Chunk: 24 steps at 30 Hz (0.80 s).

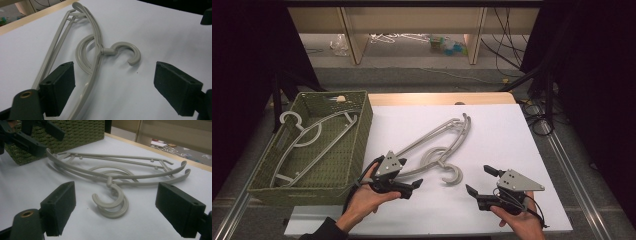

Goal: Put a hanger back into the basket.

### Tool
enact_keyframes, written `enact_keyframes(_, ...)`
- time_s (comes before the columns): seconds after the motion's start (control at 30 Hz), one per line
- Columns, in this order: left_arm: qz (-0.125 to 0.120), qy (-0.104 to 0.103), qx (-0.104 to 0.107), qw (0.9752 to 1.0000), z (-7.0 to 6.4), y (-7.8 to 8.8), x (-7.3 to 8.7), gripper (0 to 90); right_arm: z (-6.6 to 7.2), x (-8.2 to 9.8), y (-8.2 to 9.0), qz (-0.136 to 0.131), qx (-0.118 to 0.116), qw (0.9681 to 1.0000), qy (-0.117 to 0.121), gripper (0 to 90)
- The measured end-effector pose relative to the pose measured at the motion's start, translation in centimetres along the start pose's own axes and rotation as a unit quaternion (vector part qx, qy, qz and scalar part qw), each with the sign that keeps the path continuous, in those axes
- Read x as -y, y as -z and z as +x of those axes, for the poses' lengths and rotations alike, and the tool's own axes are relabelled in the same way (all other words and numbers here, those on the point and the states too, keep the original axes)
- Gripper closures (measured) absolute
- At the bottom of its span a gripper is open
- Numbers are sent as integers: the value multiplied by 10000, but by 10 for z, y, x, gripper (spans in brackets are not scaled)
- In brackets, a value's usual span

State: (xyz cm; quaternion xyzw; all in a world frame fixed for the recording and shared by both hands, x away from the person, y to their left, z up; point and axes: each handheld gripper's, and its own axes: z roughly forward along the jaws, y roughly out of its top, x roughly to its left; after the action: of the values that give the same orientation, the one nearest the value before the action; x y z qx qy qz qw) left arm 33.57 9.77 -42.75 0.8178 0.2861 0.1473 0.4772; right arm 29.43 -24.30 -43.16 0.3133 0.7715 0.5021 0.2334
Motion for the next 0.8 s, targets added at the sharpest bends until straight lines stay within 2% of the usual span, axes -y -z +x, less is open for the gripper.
enact_keyframes(0.13, 104, -95, 51, 9999, -2, -6, 2, 171, 0, 0, 0, -22, 7, 10000, 11, 177)
enact_keyframes(0.2, 93, -34, 54, 9999, -3, -8, 1, 171, 0, 0, 0, -20, 20, 10000, -7, 177)
enact_keyframes(0.23, 181, -122, 28, 9998, -1, -9, 0, 170, 0, 0, 0, 12, 17, 10000, -12, 177)
enact_keyframes(0.27, 181, -122, 28, 9998, -1, -9, 0, 171, -1, 0, 1, 42, 23, 10000, -13, 177)
enact_keyframes(0.3, 108, -18, 32, 9999, -1, -12, 1, 171, -1, 0, 1, 42, 23, 10000, -13, 177)
enact_keyframes(0.33, 146, -69, 10, 9999, 1, -13, 0, 189, 0, 0, 1, 43, 21, 10000, -16, 177)
enact_keyframes(0.37, 209, -32, 9, 9998, 3, -14, 0, 223, -1, 0, 0, 2, 22, 10000, -1, 177)
enact_keyframes(0.43, 258, 61, 26, 9996, 3, -18, -1, 192, 0, 1, 0, 30, -9, 10000, -31, 177)
enact_keyframes(0.47, 357, -55, 67, 9993, 6, -19, -2, 192, 0, 1, -1, 11, 11, 10000, -60, 177)
enact_keyframes(0.5, 354, -85, -23, 9993, 6, -21, -2, 200, 0, 0, -1, 30, -6, 10000, -37, 177)
enact_keyframes(0.53, 427, -186, -25, 9989, 8, -22, -3, 206, 0, 0, -1, 36, -14, 10000, -43, 177)
enact_keyframes(0.57, 494, -164, -132, 9986, 8, -24, -4, 209, 0, 0, -1, 39, -6, 10000, -24, 177)
enact_keyframes(0.67, 731, -478, -284, 9958, 10, -33, -6, 223, 1, 0, -1, -24, 28, 10000, 49, 177)
enact_keyframes(0.8, 1192, -692, -301, 9900, 13, -43, -6, 265, 1, 0, -1, -14, 20, 10000, 36, 177)
